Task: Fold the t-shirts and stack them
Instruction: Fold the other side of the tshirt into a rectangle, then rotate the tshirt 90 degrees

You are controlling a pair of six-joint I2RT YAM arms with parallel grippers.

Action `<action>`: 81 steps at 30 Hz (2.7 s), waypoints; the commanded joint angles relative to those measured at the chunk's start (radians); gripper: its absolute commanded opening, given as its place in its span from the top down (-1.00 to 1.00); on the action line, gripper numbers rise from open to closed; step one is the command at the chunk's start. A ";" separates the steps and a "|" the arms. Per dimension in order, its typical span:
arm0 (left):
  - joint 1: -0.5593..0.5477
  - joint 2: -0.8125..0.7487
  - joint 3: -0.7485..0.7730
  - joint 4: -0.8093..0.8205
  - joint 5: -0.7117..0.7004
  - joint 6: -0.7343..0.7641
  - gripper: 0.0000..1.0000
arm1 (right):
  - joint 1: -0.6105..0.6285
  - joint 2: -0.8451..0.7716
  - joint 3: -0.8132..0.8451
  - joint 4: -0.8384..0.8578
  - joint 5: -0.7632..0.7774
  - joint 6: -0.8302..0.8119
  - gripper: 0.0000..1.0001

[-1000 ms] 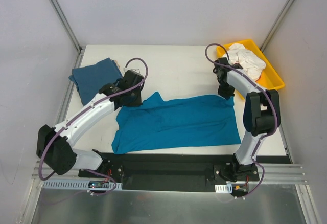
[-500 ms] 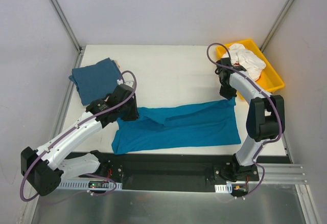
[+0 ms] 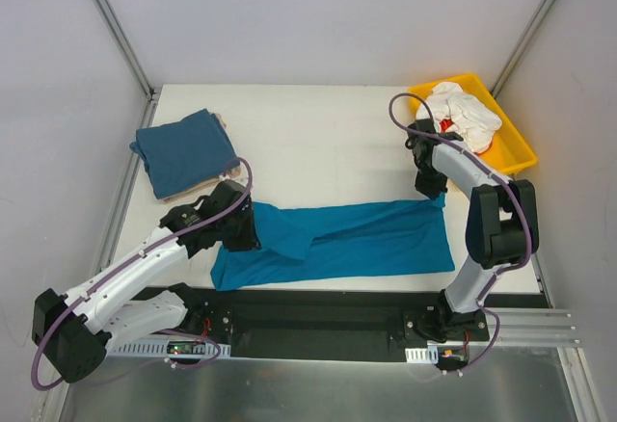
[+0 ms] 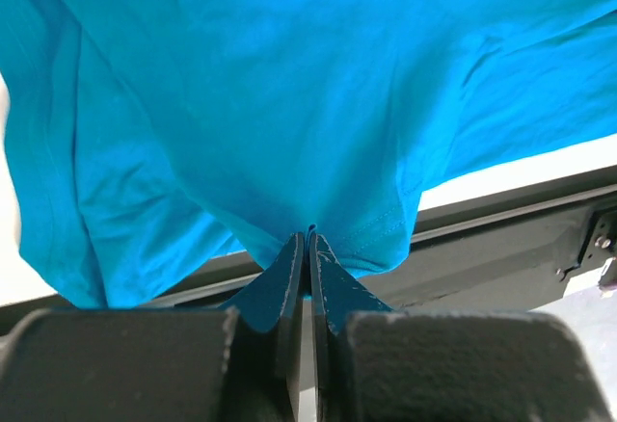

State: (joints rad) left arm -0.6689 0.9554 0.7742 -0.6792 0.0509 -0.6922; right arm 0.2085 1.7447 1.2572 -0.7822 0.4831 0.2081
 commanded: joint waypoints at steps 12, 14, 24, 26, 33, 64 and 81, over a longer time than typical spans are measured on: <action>-0.011 -0.072 -0.151 -0.026 0.182 -0.036 -0.53 | 0.006 -0.114 -0.104 -0.118 0.110 0.103 -0.11; -0.012 -0.066 -0.130 -0.026 0.159 -0.026 -0.75 | 0.008 -0.149 -0.107 -0.130 0.118 0.117 -0.63; -0.009 0.153 -0.017 0.108 0.020 -0.013 -0.99 | 0.012 -0.215 -0.160 0.101 -0.297 -0.019 -0.93; -0.006 0.227 0.005 0.142 -0.002 0.002 -0.99 | 0.022 -0.186 -0.162 0.127 -0.429 -0.018 -0.93; 0.104 0.453 -0.001 0.337 0.121 -0.001 -0.99 | 0.045 -0.077 -0.182 0.192 -0.552 -0.019 -0.93; 0.284 1.729 1.667 0.253 0.440 -0.173 -0.99 | 0.271 -0.355 -0.594 0.303 -0.957 0.094 -0.93; 0.267 1.585 1.616 0.494 0.572 -0.187 -0.99 | 0.444 -0.354 -0.203 0.097 -0.638 -0.029 -0.93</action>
State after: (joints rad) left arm -0.3939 2.7144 2.4245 -0.1917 0.5846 -0.9707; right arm 0.6750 1.3808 0.9600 -0.6067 -0.2913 0.2203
